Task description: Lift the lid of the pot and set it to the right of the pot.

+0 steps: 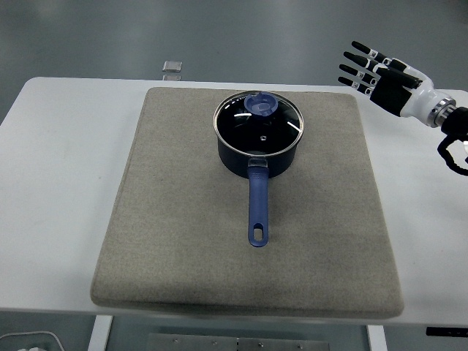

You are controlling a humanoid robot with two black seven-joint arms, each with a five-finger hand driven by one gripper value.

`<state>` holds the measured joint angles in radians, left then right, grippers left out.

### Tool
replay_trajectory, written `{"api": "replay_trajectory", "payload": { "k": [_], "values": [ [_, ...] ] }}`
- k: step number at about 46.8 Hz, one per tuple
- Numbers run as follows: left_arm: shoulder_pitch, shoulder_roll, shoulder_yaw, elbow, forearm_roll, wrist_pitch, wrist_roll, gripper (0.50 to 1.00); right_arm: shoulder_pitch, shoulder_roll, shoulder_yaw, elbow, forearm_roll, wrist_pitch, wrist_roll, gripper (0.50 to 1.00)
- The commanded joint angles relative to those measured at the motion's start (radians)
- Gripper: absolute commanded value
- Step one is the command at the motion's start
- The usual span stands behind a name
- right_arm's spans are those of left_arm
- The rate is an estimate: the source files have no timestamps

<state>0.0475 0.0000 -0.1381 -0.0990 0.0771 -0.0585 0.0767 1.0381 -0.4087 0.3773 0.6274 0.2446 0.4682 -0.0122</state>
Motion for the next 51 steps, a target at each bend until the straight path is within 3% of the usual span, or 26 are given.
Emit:
{"api": "replay_trajectory", "payload": {
  "k": [1, 30, 51],
  "values": [
    [0.000, 0.000, 0.000, -0.001, 0.000, 0.000, 0.000, 1.000, 0.010, 0.004, 0.000, 0.000, -0.033, 0.001, 0.000, 0.924],
    [0.000, 0.000, 0.000, 0.002, 0.000, 0.000, 0.000, 1.000, 0.066, 0.005, -0.014, 0.015, -0.123, -0.016, 0.000, 0.924],
    [0.000, 0.000, 0.000, -0.001, 0.000, 0.000, 0.000, 1.000, 0.181, -0.002, -0.023, 0.124, -0.393, -0.083, 0.000, 0.921]
  ]
}}
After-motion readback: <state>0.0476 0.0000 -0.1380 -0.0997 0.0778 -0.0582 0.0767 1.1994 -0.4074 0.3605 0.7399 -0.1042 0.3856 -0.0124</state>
